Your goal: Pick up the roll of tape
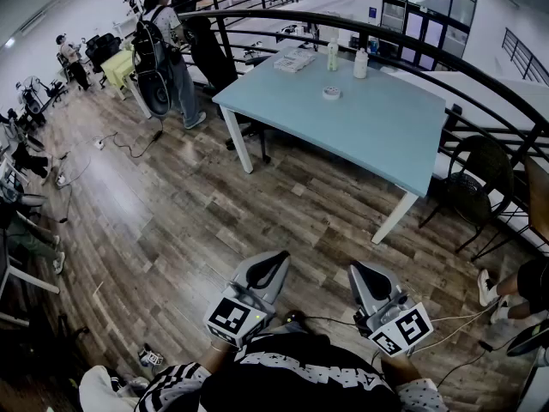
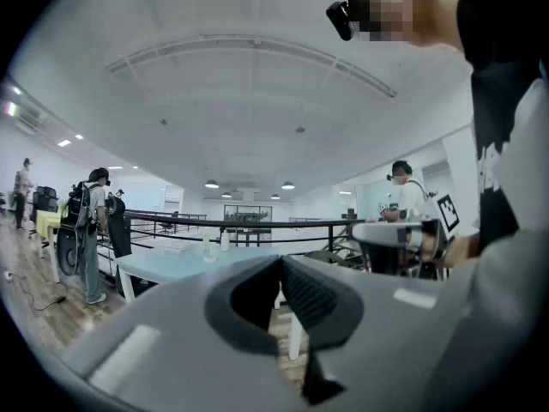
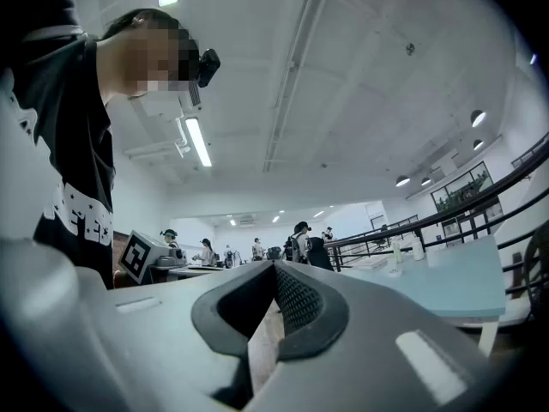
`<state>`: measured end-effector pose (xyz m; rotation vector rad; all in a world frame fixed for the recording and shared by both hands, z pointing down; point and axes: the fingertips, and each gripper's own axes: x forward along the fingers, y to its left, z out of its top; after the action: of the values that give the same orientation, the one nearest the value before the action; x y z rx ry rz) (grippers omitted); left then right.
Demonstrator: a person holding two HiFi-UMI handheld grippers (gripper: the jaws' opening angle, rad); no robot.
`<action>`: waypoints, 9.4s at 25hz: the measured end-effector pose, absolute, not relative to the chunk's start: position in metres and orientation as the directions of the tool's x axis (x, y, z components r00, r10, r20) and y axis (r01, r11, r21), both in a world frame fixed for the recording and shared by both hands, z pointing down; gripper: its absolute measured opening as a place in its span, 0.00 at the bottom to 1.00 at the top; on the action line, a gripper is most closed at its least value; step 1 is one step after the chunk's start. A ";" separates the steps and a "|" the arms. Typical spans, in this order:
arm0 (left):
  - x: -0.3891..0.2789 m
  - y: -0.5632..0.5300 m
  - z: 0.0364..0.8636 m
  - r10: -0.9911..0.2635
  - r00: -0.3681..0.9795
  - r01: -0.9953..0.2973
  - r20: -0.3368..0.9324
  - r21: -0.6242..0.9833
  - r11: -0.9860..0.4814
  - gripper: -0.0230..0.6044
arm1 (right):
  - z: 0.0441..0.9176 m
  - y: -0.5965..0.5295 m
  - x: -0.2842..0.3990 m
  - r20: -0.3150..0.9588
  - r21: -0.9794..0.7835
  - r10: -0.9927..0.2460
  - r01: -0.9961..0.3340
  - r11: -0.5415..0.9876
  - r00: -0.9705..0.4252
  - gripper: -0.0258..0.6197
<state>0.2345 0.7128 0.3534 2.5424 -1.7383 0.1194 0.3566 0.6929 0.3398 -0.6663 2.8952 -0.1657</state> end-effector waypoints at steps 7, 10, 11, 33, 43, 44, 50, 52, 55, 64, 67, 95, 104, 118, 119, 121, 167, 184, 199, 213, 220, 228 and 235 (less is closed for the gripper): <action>0.231 0.723 0.356 -0.932 0.348 -0.936 0.097 -0.025 -0.352 0.04 | 0.340 0.699 0.356 -0.148 -0.150 -0.437 -0.416 0.897 -0.887 0.04; 0.238 0.724 0.356 -0.932 0.348 -0.936 0.102 -0.028 -0.352 0.04 | 0.338 0.699 0.364 -0.171 -0.155 -0.444 -0.421 0.894 -0.879 0.04; 0.241 0.724 0.357 -0.931 0.350 -0.935 0.105 -0.028 -0.354 0.04 | 0.337 0.699 0.367 -0.177 -0.158 -0.443 -0.418 0.894 -0.879 0.04; 0.364 0.721 0.366 -0.841 0.530 -0.844 0.113 -0.030 -0.536 0.04 | 0.356 0.725 0.492 -0.174 -0.177 -0.607 -0.582 0.794 -0.775 0.04; 0.359 0.682 0.361 -0.823 0.563 -0.824 0.072 -0.024 -0.566 0.04 | 0.350 0.691 0.485 -0.168 -0.146 -0.624 -0.607 0.781 -0.763 0.04; 0.356 0.676 0.360 -0.823 0.565 -0.824 0.068 -0.017 -0.567 0.04 | 0.349 0.686 0.482 -0.168 -0.138 -0.625 -0.610 0.780 -0.762 0.04; 0.330 0.632 0.357 -0.812 0.581 -0.813 0.053 -0.002 -0.582 0.04 | 0.347 0.647 0.456 -0.153 -0.133 -0.638 -0.624 0.770 -0.755 0.04; 0.319 0.620 0.361 -0.810 0.582 -0.812 0.064 -0.002 -0.584 0.04 | 0.349 0.634 0.445 -0.153 -0.137 -0.640 -0.625 0.769 -0.753 0.04; 0.302 0.604 0.369 -0.811 0.580 -0.814 0.076 0.008 -0.581 0.04 | 0.353 0.618 0.426 -0.139 -0.143 -0.637 -0.621 0.771 -0.758 0.04; 0.272 0.548 0.382 -0.809 0.582 -0.813 0.089 0.035 -0.581 0.04 | 0.363 0.564 0.394 -0.109 -0.155 -0.638 -0.621 0.768 -0.762 0.04; 0.265 0.531 0.386 -0.801 0.592 -0.806 0.089 0.042 -0.591 0.04 | 0.364 0.548 0.387 -0.102 -0.153 -0.649 -0.633 0.759 -0.754 0.04; 0.184 0.446 0.384 -0.758 0.651 -0.759 0.052 0.066 -0.648 0.04 | 0.366 0.473 0.311 -0.054 -0.133 -0.718 -0.707 0.694 -0.694 0.04; 0.150 0.453 0.377 -0.808 0.588 -0.808 0.046 0.083 -0.583 0.04 | 0.362 0.464 0.277 -0.048 -0.125 -0.656 -0.647 0.752 -0.753 0.04; 0.104 0.437 0.380 -0.872 0.487 -0.872 0.052 0.082 -0.482 0.04 | 0.365 0.426 0.234 -0.026 -0.124 -0.571 -0.564 0.816 -0.821 0.04; 0.100 0.434 0.380 -0.875 0.481 -0.876 0.055 0.078 -0.477 0.04 | 0.363 0.422 0.231 -0.032 -0.122 -0.567 -0.560 0.819 -0.823 0.04; 0.094 0.425 0.379 -0.880 0.471 -0.881 0.053 0.074 -0.467 0.04 | 0.361 0.414 0.223 -0.037 -0.116 -0.556 -0.549 0.828 -0.830 0.04; 0.075 0.182 0.375 -0.877 0.468 -0.884 0.110 0.050 -0.465 0.04 | 0.371 0.166 0.195 -0.026 -0.186 -0.541 -0.528 0.829 -0.840 0.04; 0.039 0.119 0.384 -0.905 0.414 -0.910 0.101 0.060 -0.409 0.04 | 0.378 0.102 0.170 -0.014 -0.172 -0.521 -0.511 0.842 -0.854 0.04; 0.048 0.093 0.391 -0.879 0.466 -0.885 0.101 0.059 -0.462 0.04 | 0.384 0.087 0.177 -0.007 -0.165 -0.562 -0.553 0.816 -0.827 0.04; 0.042 0.036 0.376 -0.850 0.519 -0.855 0.089 0.051 -0.517 0.04 | 0.375 0.038 0.172 0.002 -0.160 -0.614 -0.606 0.779 -0.789 0.04; 0.030 0.003 0.377 -0.845 0.525 -0.851 0.106 0.048 -0.523 0.04 | 0.377 0.005 0.160 0.013 -0.160 -0.627 -0.621 0.767 -0.779 0.04; 0.007 -0.036 0.374 -0.844 0.524 -0.851 0.112 0.046 -0.522 0.04 | 0.381 -0.038 0.140 0.023 -0.160 -0.639 -0.633 0.757 -0.769 0.04; -0.010 -0.076 0.376 -0.837 0.536 -0.844 0.113 0.044 -0.534 0.04 | 0.390 -0.077 0.122 0.054 -0.139 -0.655 -0.656 0.742 -0.753 0.04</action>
<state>-0.0104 -0.0758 0.3757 2.6700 -1.4655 0.1191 0.1222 -0.0769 0.3900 -1.1038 2.9333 -0.2343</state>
